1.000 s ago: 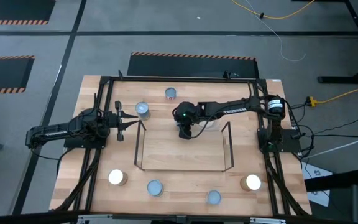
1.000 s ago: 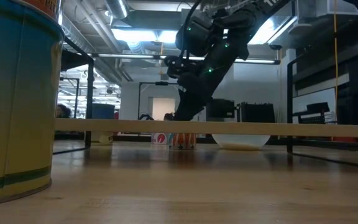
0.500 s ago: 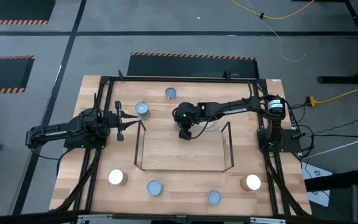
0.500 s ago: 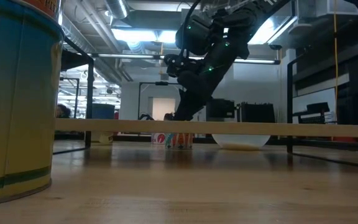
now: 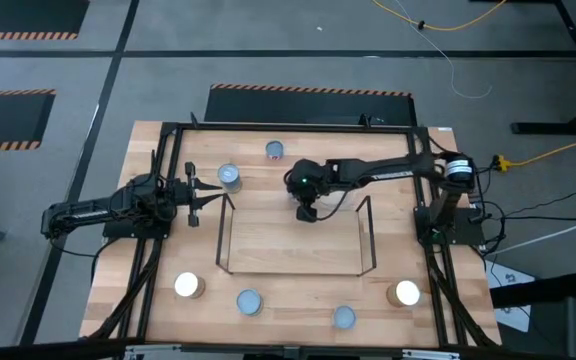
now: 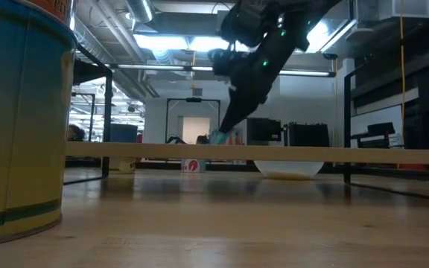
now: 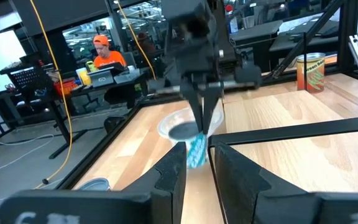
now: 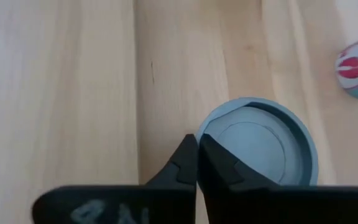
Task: Pick and place cans onto a shelf
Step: Put the canned sliced carrots on the shelf
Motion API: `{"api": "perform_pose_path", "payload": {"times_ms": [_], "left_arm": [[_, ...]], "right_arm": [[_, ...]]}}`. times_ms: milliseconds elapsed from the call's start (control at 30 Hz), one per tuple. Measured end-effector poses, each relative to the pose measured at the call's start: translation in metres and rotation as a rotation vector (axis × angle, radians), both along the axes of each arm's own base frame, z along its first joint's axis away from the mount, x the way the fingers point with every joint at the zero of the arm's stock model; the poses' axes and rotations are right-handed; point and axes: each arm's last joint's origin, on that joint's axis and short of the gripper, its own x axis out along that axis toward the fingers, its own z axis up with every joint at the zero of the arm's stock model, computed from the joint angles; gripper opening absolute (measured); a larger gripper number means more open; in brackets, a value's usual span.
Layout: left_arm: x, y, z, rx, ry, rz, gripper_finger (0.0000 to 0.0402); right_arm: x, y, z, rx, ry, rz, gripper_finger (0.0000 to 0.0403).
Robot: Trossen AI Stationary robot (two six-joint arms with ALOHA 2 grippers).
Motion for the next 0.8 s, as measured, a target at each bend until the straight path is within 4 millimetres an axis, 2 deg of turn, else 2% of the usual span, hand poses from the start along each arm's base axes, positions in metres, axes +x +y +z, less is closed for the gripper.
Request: {"api": "perform_pose_path", "payload": {"times_ms": [233, 467, 567, 800], "left_arm": [[0.000, 0.000, 0.000, 0.000, 0.001, 0.000, 0.0078], [0.000, 0.000, 0.000, 0.000, 0.001, 0.000, 0.0078], [0.000, 0.000, 0.000, 0.000, 0.002, 0.000, 0.0078], [0.000, 0.000, 0.000, -0.001, 0.002, 0.003, 0.0078]], "right_arm": [[-0.028, 0.017, 0.049, 0.002, -0.037, 0.079, 0.0006], [-0.068, 0.052, 0.094, 0.108, -0.063, 0.244, 0.0007], [-0.081, 0.073, 0.103, 0.130, -0.048, 0.321, 0.0007], [-0.088, 0.125, 0.097, 0.132, 0.001, 0.506, 0.0008]]}}
